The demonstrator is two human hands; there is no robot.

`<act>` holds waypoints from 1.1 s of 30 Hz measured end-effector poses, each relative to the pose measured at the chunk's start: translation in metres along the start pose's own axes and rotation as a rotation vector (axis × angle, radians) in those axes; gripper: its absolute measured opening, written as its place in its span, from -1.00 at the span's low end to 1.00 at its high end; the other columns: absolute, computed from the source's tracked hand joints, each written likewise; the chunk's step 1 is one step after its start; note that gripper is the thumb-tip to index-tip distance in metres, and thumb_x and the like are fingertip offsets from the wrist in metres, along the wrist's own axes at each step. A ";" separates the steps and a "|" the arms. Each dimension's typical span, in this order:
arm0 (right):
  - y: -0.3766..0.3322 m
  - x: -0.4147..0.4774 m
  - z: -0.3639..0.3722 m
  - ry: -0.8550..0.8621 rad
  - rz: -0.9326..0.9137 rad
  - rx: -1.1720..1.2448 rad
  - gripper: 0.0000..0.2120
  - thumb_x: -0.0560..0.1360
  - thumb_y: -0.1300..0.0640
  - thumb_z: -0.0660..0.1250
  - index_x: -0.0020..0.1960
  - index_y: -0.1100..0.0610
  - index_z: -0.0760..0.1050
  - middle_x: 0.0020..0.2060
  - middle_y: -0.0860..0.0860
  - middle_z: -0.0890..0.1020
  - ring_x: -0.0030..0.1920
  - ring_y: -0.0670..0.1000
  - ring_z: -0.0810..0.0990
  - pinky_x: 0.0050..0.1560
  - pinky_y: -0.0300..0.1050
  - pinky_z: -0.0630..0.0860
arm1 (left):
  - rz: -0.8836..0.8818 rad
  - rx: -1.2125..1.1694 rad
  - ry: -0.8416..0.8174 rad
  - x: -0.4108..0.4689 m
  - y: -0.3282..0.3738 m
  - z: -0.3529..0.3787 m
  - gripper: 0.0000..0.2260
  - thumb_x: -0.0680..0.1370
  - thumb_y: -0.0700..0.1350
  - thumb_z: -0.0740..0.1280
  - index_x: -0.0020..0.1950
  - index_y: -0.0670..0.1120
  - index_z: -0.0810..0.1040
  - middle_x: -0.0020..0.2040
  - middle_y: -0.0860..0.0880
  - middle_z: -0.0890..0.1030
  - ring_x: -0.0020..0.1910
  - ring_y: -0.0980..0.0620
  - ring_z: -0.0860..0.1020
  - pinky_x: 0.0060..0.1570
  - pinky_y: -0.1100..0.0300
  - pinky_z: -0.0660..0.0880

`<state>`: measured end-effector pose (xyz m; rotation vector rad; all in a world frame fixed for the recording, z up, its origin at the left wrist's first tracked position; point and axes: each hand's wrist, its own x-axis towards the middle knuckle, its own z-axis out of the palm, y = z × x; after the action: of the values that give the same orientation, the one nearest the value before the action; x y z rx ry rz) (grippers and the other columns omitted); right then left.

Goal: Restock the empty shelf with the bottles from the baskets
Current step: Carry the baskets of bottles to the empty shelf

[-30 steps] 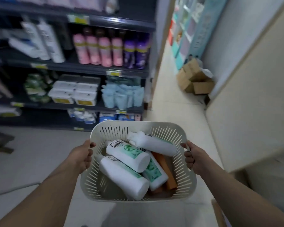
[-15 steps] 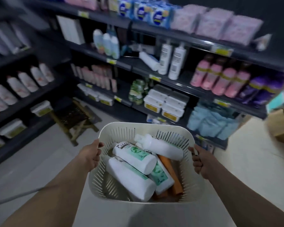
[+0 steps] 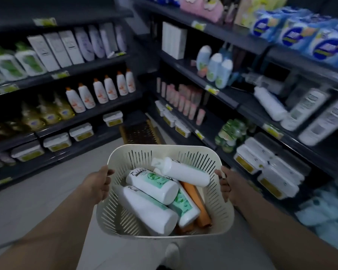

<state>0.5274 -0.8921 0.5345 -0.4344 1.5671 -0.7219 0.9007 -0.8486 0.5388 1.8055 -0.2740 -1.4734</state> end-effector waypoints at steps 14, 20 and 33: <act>-0.111 0.119 0.188 -0.057 0.047 -0.126 -0.72 0.61 -0.09 0.16 -0.09 0.08 0.49 -0.53 -0.06 0.22 -0.66 -0.12 0.10 -0.64 -0.33 0.07 | -0.045 -0.106 0.138 0.135 0.120 -0.066 -0.67 0.66 0.12 0.08 -0.12 -0.08 0.43 -0.63 0.07 0.19 -0.72 0.16 0.09 -0.64 0.48 0.09; -0.126 0.154 0.259 0.035 0.086 0.010 -0.72 0.61 -0.08 0.17 -0.05 0.09 0.53 -0.58 -0.07 0.23 -0.68 -0.13 0.11 -0.68 -0.36 0.08 | -0.026 0.018 0.091 0.213 0.201 -0.088 -0.65 0.67 0.11 0.06 -0.12 -0.09 0.44 -0.49 0.03 0.18 -0.72 0.15 0.10 -0.65 0.46 0.08; -0.134 0.250 0.340 0.212 0.156 0.273 -0.71 0.61 -0.14 0.12 -0.03 0.02 0.51 -0.62 -0.10 0.21 -0.70 -0.14 0.10 -0.68 -0.37 0.08 | 0.002 0.348 -0.087 0.402 0.322 -0.058 -0.69 0.68 0.08 0.05 -0.05 -0.07 0.46 -0.44 0.01 0.20 -0.62 0.13 0.09 -0.62 0.43 0.07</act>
<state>0.8088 -1.2197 0.4360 -0.0336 1.6485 -0.8669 1.1713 -1.2837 0.4606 2.0104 -0.6078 -1.5791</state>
